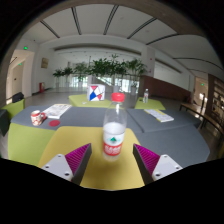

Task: Pour water

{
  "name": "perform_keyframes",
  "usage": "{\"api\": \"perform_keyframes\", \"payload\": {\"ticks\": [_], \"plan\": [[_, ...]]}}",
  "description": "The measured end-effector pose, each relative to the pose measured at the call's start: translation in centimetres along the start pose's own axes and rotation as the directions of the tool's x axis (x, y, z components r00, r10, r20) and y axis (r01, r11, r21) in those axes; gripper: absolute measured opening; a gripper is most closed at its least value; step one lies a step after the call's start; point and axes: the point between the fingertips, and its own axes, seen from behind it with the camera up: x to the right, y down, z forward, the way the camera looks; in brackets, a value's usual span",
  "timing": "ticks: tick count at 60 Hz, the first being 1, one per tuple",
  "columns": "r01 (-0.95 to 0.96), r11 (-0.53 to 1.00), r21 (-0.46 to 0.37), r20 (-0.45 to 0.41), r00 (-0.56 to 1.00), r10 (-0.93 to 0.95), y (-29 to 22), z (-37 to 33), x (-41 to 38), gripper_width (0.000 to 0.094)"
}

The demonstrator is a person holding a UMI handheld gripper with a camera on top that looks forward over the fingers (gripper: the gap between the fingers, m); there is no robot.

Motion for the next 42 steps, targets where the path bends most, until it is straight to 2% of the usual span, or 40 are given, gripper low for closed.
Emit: {"api": "perform_keyframes", "payload": {"ticks": [7, 14, 23, 26, 31, 34, 35, 42], "plan": [[0.003, 0.999, 0.038, -0.026, 1.0, -0.002, -1.5, 3.5, 1.5, 0.0851], [-0.016, 0.998, 0.065, -0.008, 1.0, 0.017, -2.6, 6.7, 1.1, 0.0817], [-0.017, 0.997, 0.07, 0.007, 1.0, 0.016, -2.4, 9.9, 0.4, 0.0668], [-0.02, 0.997, 0.068, 0.008, 1.0, 0.02, -2.2, 10.7, 0.2, 0.0546], [-0.001, 0.996, 0.094, 0.019, 1.0, -0.001, -2.6, 11.2, -0.5, 0.0498], [-0.003, 0.995, 0.099, 0.009, 1.0, 0.002, -2.8, 11.8, 0.0, 0.0444], [-0.004, 0.995, 0.098, 0.0, 1.0, 0.004, -2.9, 11.9, 0.1, 0.0399], [0.023, 0.995, 0.099, -0.06, 0.998, -0.017, -3.3, 11.3, 0.8, 0.0321]]}}
